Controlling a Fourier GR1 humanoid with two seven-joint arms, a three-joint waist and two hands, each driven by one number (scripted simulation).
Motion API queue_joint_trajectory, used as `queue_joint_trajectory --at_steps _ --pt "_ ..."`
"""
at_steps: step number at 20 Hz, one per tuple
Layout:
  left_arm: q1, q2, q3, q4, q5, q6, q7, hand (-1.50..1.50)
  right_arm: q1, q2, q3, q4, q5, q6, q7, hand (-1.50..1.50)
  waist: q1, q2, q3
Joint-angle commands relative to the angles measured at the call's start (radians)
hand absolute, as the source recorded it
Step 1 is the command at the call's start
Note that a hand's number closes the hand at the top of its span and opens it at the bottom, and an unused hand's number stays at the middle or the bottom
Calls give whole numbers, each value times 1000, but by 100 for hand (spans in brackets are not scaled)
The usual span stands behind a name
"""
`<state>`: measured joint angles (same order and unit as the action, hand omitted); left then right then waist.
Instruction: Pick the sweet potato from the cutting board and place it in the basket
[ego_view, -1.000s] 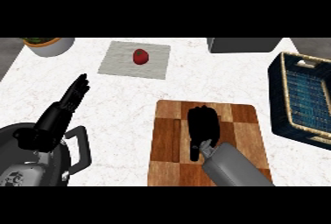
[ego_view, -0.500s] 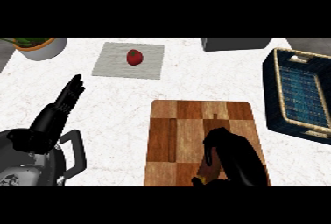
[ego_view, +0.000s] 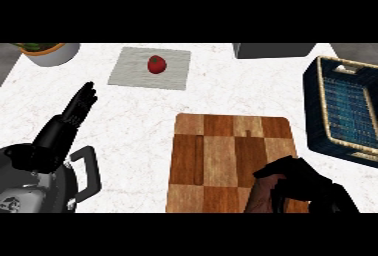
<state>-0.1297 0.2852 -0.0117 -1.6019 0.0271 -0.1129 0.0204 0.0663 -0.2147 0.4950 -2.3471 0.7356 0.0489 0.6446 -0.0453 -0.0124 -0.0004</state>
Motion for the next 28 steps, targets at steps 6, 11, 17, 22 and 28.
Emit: queue_joint_trajectory --at_steps 6,11,17,22,28 --pt "10 -13 2 12 -3 -2 -8 0 4 -22 -149 -348 -57 85 213 150 12 3 -1" --pt "10 -17 -10 -1 -8 -15 -24 0 -172 -95 -360 -284 -141 186 290 150 27 7 -1" --pt "-6 -42 -32 1 -34 -2 -5 0 -421 -93 -534 -161 -201 257 407 150 36 8 -1" --pt "3 12 24 -36 31 -70 26 0 -645 -163 -760 91 -273 232 379 150 50 9 0" --pt "-56 3 42 89 0 -82 -60 0 -665 -239 -903 275 -274 151 236 150 43 14 0"
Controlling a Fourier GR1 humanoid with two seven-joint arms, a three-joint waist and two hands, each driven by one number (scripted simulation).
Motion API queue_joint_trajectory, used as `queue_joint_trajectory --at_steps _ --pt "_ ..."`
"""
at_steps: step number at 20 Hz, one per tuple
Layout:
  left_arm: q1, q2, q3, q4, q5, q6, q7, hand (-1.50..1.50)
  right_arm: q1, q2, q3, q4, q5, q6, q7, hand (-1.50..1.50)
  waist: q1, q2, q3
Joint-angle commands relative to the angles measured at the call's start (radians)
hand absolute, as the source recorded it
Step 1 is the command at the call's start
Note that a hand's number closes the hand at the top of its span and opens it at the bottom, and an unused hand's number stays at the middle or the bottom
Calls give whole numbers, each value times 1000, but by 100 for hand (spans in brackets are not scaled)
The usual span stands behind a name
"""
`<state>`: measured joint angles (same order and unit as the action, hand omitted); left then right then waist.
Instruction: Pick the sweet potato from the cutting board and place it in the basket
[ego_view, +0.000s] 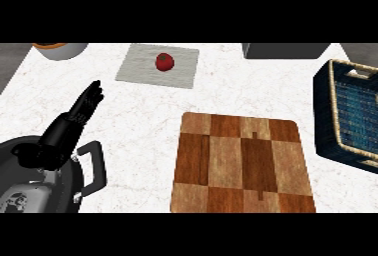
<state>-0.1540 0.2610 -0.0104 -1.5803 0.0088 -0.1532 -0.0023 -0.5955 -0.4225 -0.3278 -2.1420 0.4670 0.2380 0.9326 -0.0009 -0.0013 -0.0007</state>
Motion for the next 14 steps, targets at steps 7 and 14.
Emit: queue_joint_trajectory --at_steps 7,14 --pt "20 0 15 -27 -4 -35 10 0 -62 -184 -188 351 -78 -12 -170 150 6 1 1" --pt "8 -34 12 -33 -37 -8 32 0 57 -179 -206 543 -79 -81 -440 150 5 1 1"
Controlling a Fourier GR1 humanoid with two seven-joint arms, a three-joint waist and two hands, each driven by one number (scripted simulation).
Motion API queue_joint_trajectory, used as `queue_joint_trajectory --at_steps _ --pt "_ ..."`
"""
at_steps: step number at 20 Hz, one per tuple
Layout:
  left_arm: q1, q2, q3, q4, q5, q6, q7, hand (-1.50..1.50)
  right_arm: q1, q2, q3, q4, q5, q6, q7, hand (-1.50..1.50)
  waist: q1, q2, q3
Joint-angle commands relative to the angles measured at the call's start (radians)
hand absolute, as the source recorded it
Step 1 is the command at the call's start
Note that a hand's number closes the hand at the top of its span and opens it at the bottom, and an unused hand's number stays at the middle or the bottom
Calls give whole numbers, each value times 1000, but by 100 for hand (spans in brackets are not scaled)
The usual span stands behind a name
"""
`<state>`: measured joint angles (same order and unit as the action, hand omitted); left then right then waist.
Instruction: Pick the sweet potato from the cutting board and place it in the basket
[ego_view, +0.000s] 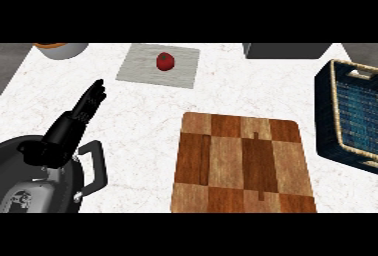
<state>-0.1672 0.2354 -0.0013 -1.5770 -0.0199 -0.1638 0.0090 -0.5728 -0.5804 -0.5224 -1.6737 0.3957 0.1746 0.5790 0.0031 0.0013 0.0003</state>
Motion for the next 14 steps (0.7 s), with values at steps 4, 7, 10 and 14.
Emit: queue_joint_trajectory --at_steps 4,7,10,14 --pt "-30 2 26 -13 10 -14 47 0 81 -14 -51 220 11 -112 -305 150 1 1 0" --pt "14 -32 -6 -44 -34 14 21 0 85 -22 -40 292 46 -177 -380 150 3 0 0" --pt "-47 -30 28 31 -30 9 -3 0 94 -40 -54 320 23 -200 -447 150 -2 0 0" --pt "-42 2 39 23 0 -41 0 0 2 -18 -131 481 -5 -337 -502 150 8 3 1"
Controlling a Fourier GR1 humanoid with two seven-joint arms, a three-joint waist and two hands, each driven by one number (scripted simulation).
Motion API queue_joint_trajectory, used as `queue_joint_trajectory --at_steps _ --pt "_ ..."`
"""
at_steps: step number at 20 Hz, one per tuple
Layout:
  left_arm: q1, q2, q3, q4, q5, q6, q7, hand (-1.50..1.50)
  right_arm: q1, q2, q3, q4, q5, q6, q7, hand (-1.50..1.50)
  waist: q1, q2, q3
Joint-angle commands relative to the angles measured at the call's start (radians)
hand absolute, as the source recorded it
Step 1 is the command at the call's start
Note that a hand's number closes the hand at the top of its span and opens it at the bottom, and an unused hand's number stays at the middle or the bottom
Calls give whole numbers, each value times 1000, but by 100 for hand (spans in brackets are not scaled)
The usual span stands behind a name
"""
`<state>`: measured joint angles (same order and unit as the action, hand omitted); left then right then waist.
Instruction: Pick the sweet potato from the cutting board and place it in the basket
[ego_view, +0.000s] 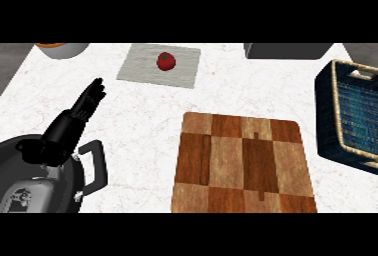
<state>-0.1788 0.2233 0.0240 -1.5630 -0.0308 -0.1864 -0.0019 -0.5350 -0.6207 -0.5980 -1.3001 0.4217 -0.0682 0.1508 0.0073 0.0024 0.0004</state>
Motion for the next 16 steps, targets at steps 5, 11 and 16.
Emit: queue_joint_trajectory --at_steps 5,11,16 --pt "-5 -32 -24 -18 -35 8 35 0 -92 -64 4 293 -30 -91 -198 -150 3 0 0" --pt "36 -26 9 -34 -17 -21 -2 0 -64 -61 4 230 -122 -69 -215 -150 -3 -2 0" --pt "-24 -39 11 0 -33 8 36 0 -131 -89 -55 218 -236 -11 -136 -150 -9 -3 0"
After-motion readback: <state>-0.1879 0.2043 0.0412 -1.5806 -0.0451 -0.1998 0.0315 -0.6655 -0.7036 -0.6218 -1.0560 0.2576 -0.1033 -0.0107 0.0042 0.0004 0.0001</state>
